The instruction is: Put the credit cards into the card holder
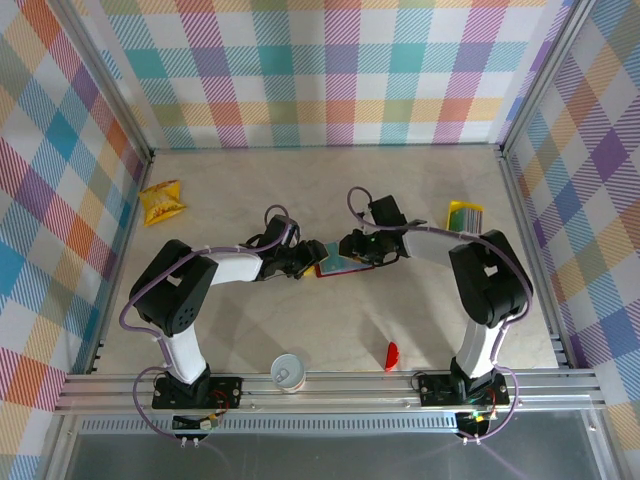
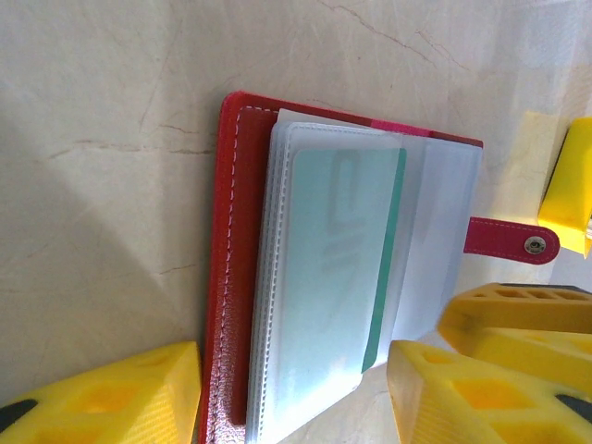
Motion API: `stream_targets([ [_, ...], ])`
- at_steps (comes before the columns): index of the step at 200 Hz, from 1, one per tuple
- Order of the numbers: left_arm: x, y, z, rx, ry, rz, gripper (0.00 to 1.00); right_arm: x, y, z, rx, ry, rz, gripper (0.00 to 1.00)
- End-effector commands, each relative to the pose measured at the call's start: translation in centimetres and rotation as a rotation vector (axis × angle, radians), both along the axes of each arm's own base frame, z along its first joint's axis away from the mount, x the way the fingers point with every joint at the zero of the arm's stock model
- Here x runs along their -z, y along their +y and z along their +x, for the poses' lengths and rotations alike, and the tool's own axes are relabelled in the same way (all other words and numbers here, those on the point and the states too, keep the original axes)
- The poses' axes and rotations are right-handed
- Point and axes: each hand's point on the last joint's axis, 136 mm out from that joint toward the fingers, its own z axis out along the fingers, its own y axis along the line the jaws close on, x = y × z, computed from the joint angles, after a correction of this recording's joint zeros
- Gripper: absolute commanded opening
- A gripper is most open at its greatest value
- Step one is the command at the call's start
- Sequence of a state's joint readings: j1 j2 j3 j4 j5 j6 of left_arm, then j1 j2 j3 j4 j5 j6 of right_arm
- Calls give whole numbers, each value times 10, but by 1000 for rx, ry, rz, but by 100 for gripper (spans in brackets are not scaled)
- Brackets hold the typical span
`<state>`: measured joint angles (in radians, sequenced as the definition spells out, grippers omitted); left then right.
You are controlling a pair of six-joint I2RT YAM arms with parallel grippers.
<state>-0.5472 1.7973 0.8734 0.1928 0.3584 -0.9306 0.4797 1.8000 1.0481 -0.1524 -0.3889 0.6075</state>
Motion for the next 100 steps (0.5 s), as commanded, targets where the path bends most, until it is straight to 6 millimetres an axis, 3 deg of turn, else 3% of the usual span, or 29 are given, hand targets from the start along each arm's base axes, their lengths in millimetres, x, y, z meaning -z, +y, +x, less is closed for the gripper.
stream_targets([
  [1,-15,-3,-2,9,-16,-39,55,-6,-8,-1,15,1,-68,30],
  [33,-15,-3,-2,9,-18,-38,55,-1,-4,-1,-16,13,-99,22],
  [100,-15,-1,-3,5,-24,-39,52,8,9,0,-74,44,-137,21],
])
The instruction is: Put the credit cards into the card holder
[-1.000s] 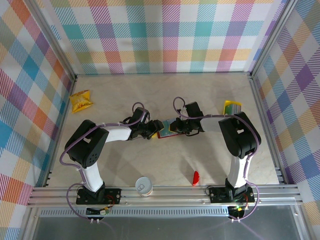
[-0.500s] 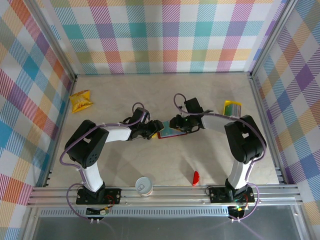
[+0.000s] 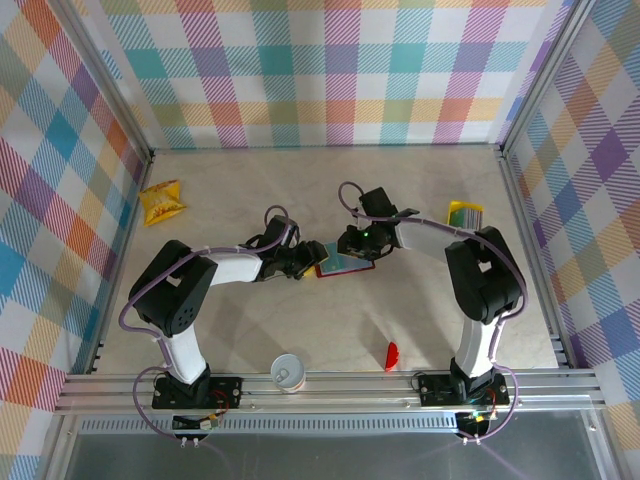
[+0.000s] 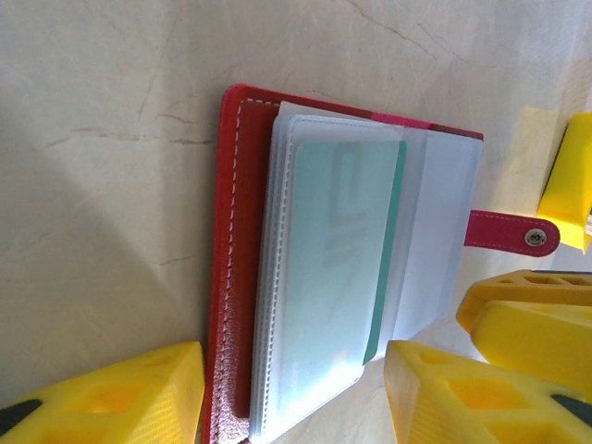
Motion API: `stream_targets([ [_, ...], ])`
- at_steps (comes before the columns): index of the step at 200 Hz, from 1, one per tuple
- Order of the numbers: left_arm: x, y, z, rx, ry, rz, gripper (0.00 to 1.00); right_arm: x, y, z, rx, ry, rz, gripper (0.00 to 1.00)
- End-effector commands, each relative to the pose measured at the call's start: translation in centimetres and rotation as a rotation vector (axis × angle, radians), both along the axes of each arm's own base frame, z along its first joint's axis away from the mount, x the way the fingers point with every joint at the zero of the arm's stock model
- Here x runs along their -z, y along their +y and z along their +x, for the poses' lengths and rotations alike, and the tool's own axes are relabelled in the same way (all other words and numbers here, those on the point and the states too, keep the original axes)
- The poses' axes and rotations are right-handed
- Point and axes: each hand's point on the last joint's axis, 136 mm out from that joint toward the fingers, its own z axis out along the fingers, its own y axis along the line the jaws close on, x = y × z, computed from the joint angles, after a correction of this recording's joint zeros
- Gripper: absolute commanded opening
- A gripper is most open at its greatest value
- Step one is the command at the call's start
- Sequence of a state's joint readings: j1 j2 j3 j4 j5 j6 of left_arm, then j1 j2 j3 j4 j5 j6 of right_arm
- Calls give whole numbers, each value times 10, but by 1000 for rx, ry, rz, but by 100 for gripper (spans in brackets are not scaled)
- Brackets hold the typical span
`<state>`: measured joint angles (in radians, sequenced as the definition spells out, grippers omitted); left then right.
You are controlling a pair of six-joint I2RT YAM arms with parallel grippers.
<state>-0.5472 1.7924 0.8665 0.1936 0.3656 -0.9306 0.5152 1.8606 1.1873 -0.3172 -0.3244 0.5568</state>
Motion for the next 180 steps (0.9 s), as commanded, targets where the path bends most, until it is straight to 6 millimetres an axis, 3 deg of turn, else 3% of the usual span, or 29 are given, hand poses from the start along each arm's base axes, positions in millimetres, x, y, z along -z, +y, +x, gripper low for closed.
stream_targets([
  [1,-15,-2,0,0,-28,-36,52,7,1,-4,-32,27,-39,21],
  [180,-10,-1,-1,-5,-18,-38,37,23,10,-8,-77,70,-66,25],
])
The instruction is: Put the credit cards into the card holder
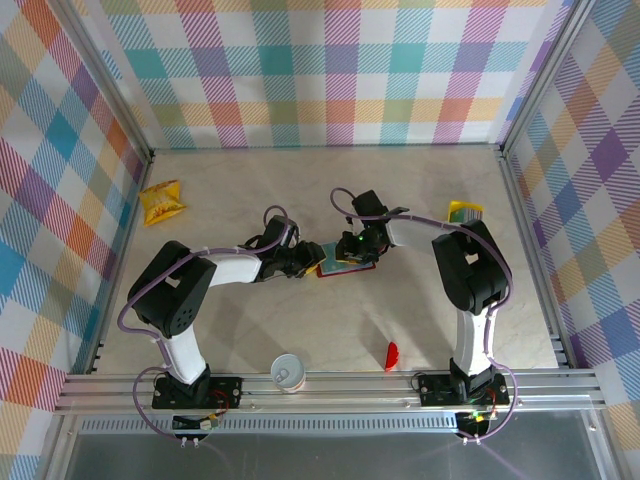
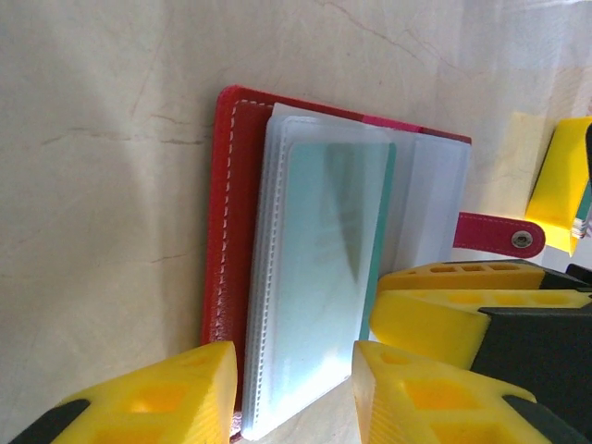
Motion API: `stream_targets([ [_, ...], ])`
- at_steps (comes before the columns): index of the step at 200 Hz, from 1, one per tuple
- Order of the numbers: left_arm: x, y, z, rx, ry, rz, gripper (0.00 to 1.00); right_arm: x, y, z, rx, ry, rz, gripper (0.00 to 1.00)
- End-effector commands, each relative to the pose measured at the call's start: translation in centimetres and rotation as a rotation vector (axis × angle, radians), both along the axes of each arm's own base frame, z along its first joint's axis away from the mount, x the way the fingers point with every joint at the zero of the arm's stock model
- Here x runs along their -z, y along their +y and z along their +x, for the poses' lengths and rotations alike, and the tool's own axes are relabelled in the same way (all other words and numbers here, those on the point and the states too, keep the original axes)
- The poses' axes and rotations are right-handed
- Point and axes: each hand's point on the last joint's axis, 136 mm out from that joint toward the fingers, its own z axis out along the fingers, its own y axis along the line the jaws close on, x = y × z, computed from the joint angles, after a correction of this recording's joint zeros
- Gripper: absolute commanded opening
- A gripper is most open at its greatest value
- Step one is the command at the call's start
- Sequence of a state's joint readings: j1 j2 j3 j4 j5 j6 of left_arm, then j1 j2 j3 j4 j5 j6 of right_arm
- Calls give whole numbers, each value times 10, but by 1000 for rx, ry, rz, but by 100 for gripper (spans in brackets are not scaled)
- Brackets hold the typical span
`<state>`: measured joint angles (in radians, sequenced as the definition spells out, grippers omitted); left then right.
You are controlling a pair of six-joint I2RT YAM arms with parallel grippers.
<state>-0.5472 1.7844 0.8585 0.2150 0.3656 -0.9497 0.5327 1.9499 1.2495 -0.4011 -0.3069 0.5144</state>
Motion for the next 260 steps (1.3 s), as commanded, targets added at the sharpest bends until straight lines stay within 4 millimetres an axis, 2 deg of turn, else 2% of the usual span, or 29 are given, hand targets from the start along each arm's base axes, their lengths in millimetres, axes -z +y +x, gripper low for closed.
stream_targets([
  [1,-6,0,-3,7,-11,-18,37,-3,8,-2,-33,6,9,25],
  [145,10,0,-7,8,15,-22,35,-5,20,-5,-47,29,59,23],
  [260,8,-1,-6,6,9,-31,33,-8,32,-7,-38,51,145,20],
])
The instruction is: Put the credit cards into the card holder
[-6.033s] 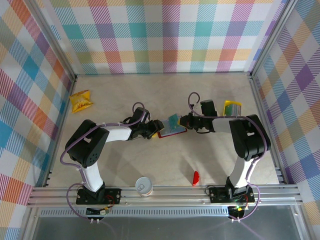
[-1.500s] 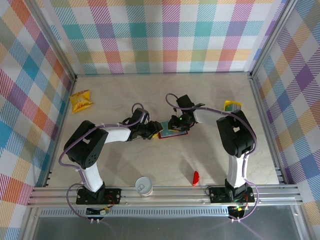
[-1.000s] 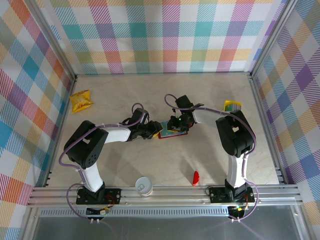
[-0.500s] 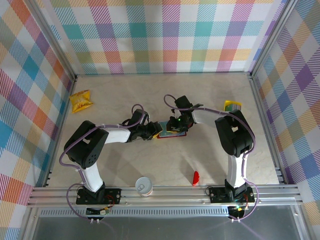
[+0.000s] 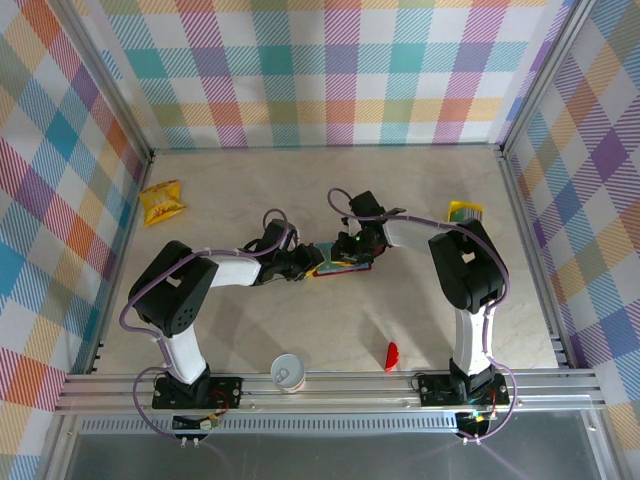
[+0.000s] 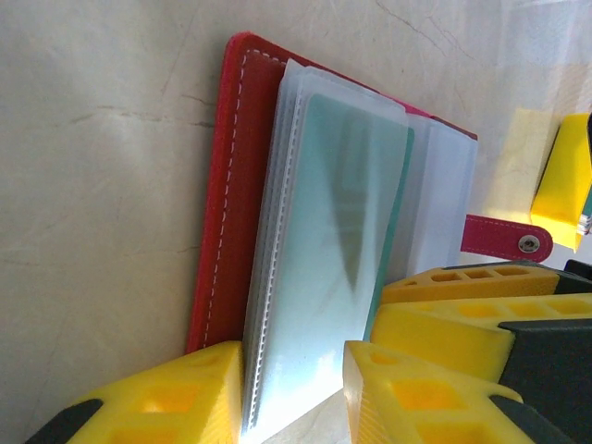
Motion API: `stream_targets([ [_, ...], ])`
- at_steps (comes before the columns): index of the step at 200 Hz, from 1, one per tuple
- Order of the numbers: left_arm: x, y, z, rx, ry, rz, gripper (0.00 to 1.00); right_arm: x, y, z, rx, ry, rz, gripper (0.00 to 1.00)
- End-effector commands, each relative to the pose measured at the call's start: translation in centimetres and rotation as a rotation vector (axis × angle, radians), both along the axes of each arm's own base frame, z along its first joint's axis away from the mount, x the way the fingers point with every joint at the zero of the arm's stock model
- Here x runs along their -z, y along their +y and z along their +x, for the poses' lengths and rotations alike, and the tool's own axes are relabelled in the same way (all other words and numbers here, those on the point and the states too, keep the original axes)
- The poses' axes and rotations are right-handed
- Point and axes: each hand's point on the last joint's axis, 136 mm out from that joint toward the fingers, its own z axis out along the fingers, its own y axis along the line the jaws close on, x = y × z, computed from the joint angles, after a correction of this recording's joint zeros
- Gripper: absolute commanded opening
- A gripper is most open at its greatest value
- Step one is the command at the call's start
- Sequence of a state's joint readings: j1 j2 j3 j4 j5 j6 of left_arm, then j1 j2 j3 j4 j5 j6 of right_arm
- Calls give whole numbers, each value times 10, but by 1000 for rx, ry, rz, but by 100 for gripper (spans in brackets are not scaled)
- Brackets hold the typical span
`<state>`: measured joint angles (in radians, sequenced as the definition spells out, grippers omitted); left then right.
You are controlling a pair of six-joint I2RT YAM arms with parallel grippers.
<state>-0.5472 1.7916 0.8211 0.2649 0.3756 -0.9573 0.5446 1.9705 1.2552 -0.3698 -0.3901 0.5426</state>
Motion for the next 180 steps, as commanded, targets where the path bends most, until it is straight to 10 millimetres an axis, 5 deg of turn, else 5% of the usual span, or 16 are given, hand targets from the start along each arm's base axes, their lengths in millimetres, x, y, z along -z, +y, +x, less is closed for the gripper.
stream_targets([
  [1,1,-2,-1,4,5,-19,33,-6,15,-1,-17,10,70,20],
  [36,-6,1,-1,-2,-9,-18,33,-12,1,2,17,-18,3,27],
  [115,-30,22,-10,-4,-38,27,34,-47,-68,9,156,-121,-113,39],
  [180,-25,13,-3,15,-34,10,33,-28,-67,19,108,-104,-193,39],
])
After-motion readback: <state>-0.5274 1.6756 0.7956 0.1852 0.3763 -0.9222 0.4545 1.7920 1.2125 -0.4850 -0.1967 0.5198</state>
